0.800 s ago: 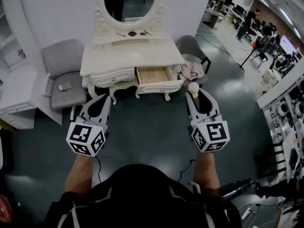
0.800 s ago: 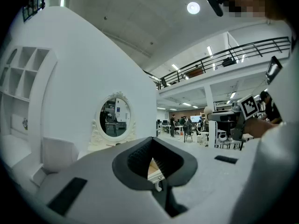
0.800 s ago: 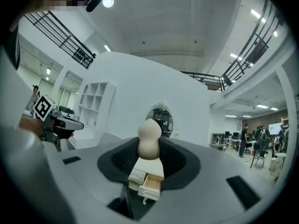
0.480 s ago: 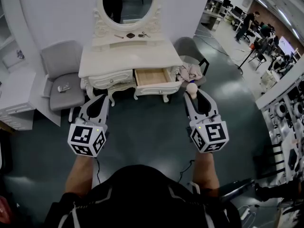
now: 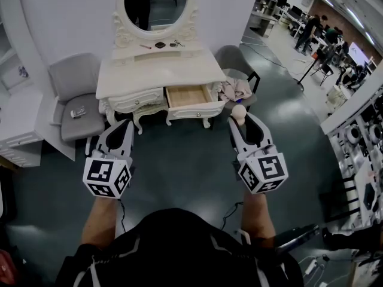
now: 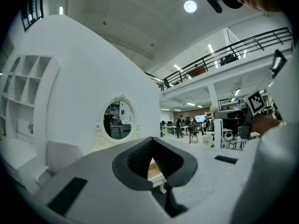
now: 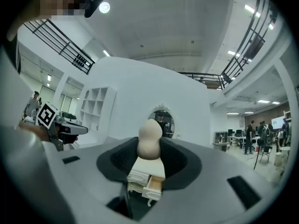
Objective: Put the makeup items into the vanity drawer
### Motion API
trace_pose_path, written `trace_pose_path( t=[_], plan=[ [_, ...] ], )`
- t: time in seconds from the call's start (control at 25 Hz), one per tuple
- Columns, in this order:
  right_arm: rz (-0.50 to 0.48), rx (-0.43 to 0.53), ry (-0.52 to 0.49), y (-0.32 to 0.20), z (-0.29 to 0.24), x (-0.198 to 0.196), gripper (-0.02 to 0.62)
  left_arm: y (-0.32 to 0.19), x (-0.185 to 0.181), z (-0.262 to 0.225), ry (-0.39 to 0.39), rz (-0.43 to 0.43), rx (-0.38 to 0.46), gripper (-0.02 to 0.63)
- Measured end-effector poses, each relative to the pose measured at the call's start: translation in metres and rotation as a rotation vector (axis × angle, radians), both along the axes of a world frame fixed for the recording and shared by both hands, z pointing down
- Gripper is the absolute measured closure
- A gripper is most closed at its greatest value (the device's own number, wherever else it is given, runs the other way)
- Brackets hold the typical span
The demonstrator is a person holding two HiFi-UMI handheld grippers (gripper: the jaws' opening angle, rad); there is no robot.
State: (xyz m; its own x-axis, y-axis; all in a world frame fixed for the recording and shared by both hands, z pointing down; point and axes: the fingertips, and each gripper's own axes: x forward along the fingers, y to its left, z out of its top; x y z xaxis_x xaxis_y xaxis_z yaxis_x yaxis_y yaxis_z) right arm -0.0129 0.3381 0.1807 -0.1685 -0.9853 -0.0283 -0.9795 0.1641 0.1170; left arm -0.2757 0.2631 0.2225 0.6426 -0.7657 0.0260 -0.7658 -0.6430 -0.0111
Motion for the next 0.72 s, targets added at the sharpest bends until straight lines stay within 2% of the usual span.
trace_pose_path(
  t=[0.72],
  plan=[
    [0.013, 0.004, -0.006, 0.025, 0.003, 0.038, 0.442, 0.017, 0.041, -0.003, -0.026, 0.012, 0.012, 0.603]
  ],
)
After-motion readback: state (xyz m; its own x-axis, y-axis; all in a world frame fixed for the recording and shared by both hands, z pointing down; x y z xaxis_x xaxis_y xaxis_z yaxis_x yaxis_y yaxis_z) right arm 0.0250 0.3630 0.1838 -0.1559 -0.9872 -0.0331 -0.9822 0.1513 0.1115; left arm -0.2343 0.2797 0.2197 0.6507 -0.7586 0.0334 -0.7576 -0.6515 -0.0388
